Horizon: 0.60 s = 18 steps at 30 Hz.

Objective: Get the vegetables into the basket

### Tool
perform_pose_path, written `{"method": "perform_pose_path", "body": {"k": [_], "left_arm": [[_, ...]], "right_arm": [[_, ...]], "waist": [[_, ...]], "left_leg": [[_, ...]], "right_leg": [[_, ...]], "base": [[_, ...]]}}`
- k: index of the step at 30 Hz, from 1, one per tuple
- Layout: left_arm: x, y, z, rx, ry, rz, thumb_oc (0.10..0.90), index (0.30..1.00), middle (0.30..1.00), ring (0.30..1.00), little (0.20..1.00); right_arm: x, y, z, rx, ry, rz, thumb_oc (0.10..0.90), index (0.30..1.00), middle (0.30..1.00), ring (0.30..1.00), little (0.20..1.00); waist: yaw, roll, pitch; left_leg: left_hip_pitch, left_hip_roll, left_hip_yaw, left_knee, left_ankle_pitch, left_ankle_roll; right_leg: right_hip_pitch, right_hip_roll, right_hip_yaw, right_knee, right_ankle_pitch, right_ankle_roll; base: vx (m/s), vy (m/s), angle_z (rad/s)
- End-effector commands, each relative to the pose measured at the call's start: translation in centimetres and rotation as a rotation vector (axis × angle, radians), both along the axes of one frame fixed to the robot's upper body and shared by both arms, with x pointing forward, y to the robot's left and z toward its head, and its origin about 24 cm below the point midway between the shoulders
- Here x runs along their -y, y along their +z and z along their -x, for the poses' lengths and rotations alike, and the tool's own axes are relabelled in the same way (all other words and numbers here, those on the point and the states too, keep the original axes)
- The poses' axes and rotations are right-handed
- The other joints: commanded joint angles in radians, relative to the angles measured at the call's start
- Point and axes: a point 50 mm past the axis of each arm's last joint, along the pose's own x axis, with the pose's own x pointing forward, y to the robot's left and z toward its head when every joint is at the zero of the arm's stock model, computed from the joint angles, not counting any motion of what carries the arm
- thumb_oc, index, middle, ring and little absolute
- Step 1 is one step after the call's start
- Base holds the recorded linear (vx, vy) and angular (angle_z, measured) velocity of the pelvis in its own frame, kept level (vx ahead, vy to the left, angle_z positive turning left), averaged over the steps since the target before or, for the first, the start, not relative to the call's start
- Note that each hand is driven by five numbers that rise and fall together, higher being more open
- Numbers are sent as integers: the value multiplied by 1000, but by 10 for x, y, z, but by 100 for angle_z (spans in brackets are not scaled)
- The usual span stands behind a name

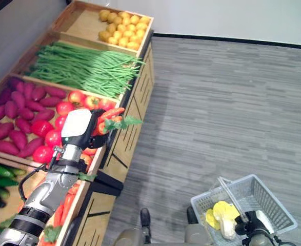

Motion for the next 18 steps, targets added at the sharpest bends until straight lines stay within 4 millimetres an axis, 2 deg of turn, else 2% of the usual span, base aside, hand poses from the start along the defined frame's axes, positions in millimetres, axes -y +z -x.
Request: {"method": "perform_pose_path", "body": {"k": [1, 3, 4, 6, 7, 11, 12, 14, 15, 17, 18], "left_arm": [[4, 64, -7, 296, -49, -49, 400, 300, 300, 300, 300], [1, 66, -4, 301, -42, -57, 400, 300, 300, 300, 300], [-2, 65, -2, 297, -32, -59, 400, 300, 300, 300, 300], [-4, 64, -1, 291, -25, -60, 400, 300, 300, 300, 300], [-3, 62, -1, 277, -29, -48, 400, 300, 300, 300, 300], [-4, 54, 0, 246, -25, -48, 400, 300, 300, 300, 300], [-4, 55, 0, 246, -25, -48, 400, 300, 300, 300, 300], [-4, 52, 1, 236, -23, -36, 400, 300, 300, 300, 300], [-3, 48, 1, 221, -23, -18, 400, 300, 300, 300, 300], [-1, 45, 1, 206, -30, -2, 400, 300, 300, 300, 300], [2, 43, -1, 194, -44, 17, 400, 300, 300, 300, 300]], "right_arm": [[10, 13, -20, 82, 20, 56, 400, 300, 300, 300, 300], [8, 11, -19, 70, 19, 54, 400, 300, 300, 300, 300], [6, 10, -19, 68, 30, 53, 400, 300, 300, 300, 300], [5, 10, -19, 65, 37, 53, 400, 300, 300, 300, 300], [5, 9, -16, 58, 32, 53, 400, 300, 300, 300, 300], [10, 11, -12, 61, 20, 64, 400, 300, 300, 300, 300], [10, 11, -12, 62, 20, 65, 400, 300, 300, 300, 300], [12, 13, -14, 67, 30, 71, 400, 300, 300, 300, 300], [16, 18, -18, 87, 42, 85, 400, 300, 300, 300, 300], [21, 23, -22, 114, 41, 98, 400, 300, 300, 300, 300], [33, 32, -26, 143, 7, 121, 400, 300, 300, 300, 300]], "waist": [[49, -14, -79], [71, -6, -82], [73, -7, -85], [74, -11, -91], [74, -20, -102], [73, -28, -131], [73, -27, -131], [73, -29, -137], [72, -25, -140], [70, -18, -134], [71, -6, -127]], "left_leg": [[-11, 108, 37, 10, -35, -55], [-12, 121, 73, 10, -29, -52], [-9, 122, 85, 12, -31, -51], [-7, 123, 97, 12, -29, -51], [-1, 120, 104, 15, -28, -52], [11, 134, 139, 13, -22, -77], [9, 135, 140, 11, -17, -77], [10, 151, 145, 10, -5, -92], [5, 174, 146, 6, 20, -108], [11, 198, 133, 7, 35, -127], [7, 217, 121, 11, 53, -142]], "right_leg": [[-88, -17, -190, 167, -42, 15], [-58, -54, -334, 228, -71, -9], [-46, -57, -348, 258, -86, -11], [-36, -51, -345, 263, -91, -10], [-25, -29, -315, 259, -95, -6], [31, -21, -340, 81, -62, 3], [30, -19, -340, 74, -55, 2], [49, 1, -334, 29, -54, -1], [58, 24, -335, 5, -51, -10], [82, 50, -345, -12, -61, -25], [100, 70, -357, -29, -70, -36]], "base": [[-157, 71, -107], [-84, 79, -121], [-64, 49, -45], [-19, -17, -37], [-13, -72, -58], [-15, -173, -22], [-22, -137, -22], [-18, -230, -25], [-8, -339, -23], [-16, -339, -14], [-40, -249, -2]]}}
